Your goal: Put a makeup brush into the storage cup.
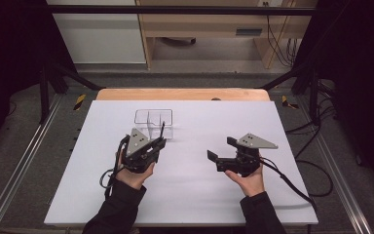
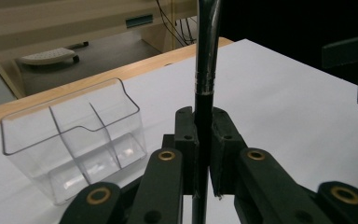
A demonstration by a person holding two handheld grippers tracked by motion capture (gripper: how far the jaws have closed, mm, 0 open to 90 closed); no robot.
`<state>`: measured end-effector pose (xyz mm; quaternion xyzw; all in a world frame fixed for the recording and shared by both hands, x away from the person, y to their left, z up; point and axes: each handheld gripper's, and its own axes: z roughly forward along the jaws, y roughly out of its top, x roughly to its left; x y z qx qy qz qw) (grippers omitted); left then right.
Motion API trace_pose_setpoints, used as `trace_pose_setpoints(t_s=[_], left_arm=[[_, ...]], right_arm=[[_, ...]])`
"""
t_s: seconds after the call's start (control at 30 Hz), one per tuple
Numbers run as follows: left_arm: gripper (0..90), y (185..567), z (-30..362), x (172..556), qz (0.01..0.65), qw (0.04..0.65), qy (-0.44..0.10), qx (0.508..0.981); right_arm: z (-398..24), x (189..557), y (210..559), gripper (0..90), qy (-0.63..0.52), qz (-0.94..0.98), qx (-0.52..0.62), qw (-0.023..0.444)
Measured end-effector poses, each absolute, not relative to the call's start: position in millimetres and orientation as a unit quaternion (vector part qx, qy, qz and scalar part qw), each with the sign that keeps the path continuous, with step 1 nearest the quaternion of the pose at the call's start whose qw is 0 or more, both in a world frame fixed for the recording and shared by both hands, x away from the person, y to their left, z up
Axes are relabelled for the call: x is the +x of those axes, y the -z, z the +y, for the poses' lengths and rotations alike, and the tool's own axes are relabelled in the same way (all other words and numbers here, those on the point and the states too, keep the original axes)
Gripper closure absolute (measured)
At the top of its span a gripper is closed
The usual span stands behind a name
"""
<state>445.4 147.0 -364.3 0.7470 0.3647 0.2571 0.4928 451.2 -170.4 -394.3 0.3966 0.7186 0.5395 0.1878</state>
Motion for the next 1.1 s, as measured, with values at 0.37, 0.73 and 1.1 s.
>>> trace_pose_setpoints(t_s=[0.37, 0.73, 1.1], left_arm=[[82.5, 349, 165, 455, 0.371, 0.487, -0.275, 0.741], [82.6, 342, 167, 467, 0.371, 0.484, -0.282, 0.741], [82.5, 336, 168, 484, 0.376, 0.483, -0.286, 0.737]], right_arm=[[-198, 446, 408, 9.5, -0.511, 0.723, 0.420, 0.200], [-216, 442, 417, 7.1, -0.493, 0.722, 0.436, 0.214], [-226, 439, 421, 5.6, -0.482, 0.720, 0.448, 0.221]])
